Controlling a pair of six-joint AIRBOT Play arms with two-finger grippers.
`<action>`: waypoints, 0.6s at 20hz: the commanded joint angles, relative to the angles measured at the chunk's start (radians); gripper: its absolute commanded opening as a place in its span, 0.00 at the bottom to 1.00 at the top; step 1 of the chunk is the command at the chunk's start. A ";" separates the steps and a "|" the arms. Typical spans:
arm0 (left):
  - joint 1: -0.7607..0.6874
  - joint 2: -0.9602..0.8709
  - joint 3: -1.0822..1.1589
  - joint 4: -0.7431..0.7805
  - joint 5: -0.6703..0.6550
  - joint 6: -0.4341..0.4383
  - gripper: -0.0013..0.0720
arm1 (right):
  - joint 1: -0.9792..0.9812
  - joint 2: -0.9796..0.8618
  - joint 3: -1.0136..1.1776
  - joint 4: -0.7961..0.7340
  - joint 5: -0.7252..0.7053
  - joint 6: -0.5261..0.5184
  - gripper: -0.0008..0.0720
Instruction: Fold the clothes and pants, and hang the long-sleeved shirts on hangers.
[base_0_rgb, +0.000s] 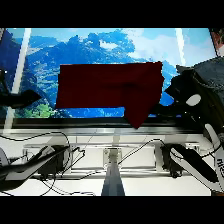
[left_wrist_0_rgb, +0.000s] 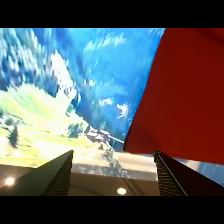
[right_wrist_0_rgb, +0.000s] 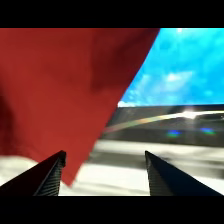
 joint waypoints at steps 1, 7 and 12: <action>0.013 -0.011 -0.106 -0.047 0.058 -0.005 0.74 | 0.001 -0.004 -0.092 0.107 -0.163 0.034 0.56; 0.013 -0.116 -0.109 -0.123 0.056 -0.004 0.74 | 0.001 -0.024 -0.092 0.112 -0.233 0.010 0.34; 0.011 -0.164 -0.113 -0.125 0.053 0.000 0.74 | 0.001 -0.023 -0.083 0.180 -0.242 -0.122 0.13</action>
